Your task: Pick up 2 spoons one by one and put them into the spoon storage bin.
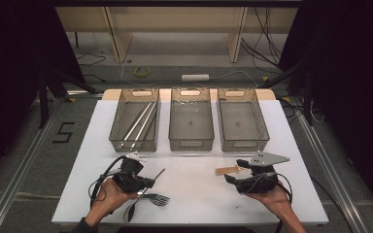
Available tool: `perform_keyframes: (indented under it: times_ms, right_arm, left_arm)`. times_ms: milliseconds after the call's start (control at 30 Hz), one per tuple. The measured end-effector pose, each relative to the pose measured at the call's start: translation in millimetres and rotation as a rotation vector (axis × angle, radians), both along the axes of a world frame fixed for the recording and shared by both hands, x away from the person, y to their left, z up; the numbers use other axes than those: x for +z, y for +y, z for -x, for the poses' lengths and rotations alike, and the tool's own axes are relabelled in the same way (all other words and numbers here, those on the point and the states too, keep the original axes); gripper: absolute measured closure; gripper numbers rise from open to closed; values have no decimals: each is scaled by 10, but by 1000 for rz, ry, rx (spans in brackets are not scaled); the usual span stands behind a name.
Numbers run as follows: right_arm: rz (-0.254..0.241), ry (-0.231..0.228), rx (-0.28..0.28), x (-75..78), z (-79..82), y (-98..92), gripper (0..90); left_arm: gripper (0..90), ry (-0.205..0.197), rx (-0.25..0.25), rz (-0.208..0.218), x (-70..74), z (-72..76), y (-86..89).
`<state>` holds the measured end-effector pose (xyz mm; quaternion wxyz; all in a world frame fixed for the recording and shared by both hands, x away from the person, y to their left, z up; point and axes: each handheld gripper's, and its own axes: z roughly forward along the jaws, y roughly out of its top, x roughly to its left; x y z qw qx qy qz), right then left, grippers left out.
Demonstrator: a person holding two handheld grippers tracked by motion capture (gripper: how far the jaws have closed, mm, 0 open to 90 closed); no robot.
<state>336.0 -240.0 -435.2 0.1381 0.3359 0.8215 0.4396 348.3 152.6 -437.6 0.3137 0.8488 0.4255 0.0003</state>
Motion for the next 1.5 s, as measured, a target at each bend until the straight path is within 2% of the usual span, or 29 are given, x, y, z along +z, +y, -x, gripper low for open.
perform_keyframes:
  times_ms: [133, 467, 500, 633, 1000, 1500]
  right_arm:
    - [0, 1, -2, -1, 0, -3, 288]
    - [-4, 1, -1, -1, 6, 8, 289]
    - [-7, -1, -2, -1, 6, 7, 289]
    - [-12, 2, -4, -1, 8, -1, 289]
    - [-39, -7, -13, 12, 9, -6, 273]
    - [-50, -4, -5, 7, 4, -10, 269]
  left_arm:
    - [889, -40, 11, 21, 90, -64, -12]
    - [889, -122, 38, 78, 393, -334, -61]
    - [889, -124, 41, 90, 412, -360, -65]
    - [889, -141, 47, 78, 455, -455, -79]
    - [889, -184, 86, 79, 567, -792, -128]
    - [889, -213, 129, 105, 639, -1104, -249]
